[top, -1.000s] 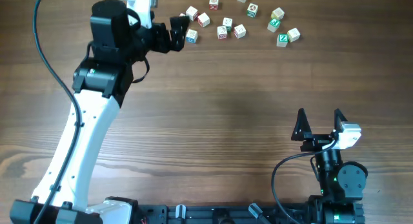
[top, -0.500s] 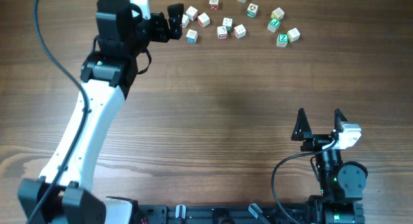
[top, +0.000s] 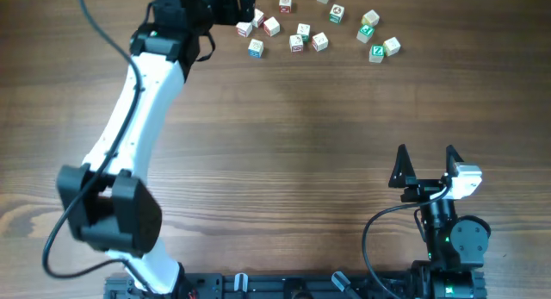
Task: Form a horizontal line
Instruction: 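Reach the left gripper forward toward the block cluster, then grasp the red-lettered 'U' block with the left gripper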
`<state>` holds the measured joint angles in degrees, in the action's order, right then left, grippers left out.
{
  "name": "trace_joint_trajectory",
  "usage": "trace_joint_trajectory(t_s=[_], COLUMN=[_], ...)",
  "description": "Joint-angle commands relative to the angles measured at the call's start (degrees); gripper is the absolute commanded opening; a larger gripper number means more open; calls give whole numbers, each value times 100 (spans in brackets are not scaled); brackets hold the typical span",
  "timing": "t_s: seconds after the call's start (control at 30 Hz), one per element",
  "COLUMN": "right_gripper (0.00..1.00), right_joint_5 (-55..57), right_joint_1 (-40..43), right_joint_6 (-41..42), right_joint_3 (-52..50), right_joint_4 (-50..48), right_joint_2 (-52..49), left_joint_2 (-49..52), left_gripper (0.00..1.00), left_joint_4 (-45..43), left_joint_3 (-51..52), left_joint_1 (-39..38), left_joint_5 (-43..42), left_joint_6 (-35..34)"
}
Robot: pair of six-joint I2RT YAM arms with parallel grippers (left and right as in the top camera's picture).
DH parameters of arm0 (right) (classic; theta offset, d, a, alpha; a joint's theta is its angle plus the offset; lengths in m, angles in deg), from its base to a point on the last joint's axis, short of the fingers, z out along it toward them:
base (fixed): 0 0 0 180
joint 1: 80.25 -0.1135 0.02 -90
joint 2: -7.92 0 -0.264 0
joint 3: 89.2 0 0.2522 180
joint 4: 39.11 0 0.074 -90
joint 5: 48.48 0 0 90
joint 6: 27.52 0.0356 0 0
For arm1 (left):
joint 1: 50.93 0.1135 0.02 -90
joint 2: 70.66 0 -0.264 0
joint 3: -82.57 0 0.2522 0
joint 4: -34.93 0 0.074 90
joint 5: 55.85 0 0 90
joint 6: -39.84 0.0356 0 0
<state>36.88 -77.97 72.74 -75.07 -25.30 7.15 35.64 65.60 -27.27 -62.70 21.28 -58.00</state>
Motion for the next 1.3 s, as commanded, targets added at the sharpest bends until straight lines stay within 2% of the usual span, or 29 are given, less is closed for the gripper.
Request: trace_joint_trajectory(t_s=[0.0,0.17,0.37,0.5,0.63,0.83,0.93,1.1,1.13,1.27], right_gripper=[100,100,100,100,100,100,100,100,100,100], right_joint_5=[76,76,76,76,76,76,76,76,76,76], right_joint_1=[-24,-24,-24,-24,-24,-24,-24,-24,-24,-24], right_joint_6=[37,37,37,37,37,35,35,37,35,35], right_joint_3=[-7,-7,-7,-7,-7,-7,-7,-7,-7,-7], right_joint_4=[-13,-13,-13,-13,-13,-13,-13,-11,-13,-13], right_joint_2=[35,35,35,35,35,35,35,35,35,35], left_joint_2=[520,1217,2006,2369,2697,3012,3117,3211,3202,3145], left_gripper=[95,87,87,88,88,86,77,53,46,43], left_joint_4=[4,31,2,-321,-398,-632,-774,-778,-789,-767], left_joint_3=[-343,-363,-358,-358,-358,-358,-358,-358,-358,-361], left_joint_1=[-302,-498,-492,-479,-461,-409,-413,-413,-415,-431], left_joint_5=[238,376,402,433,922,953,951,953,951,953], left_joint_6=[173,310,313,313,313,313,310,308,308,284])
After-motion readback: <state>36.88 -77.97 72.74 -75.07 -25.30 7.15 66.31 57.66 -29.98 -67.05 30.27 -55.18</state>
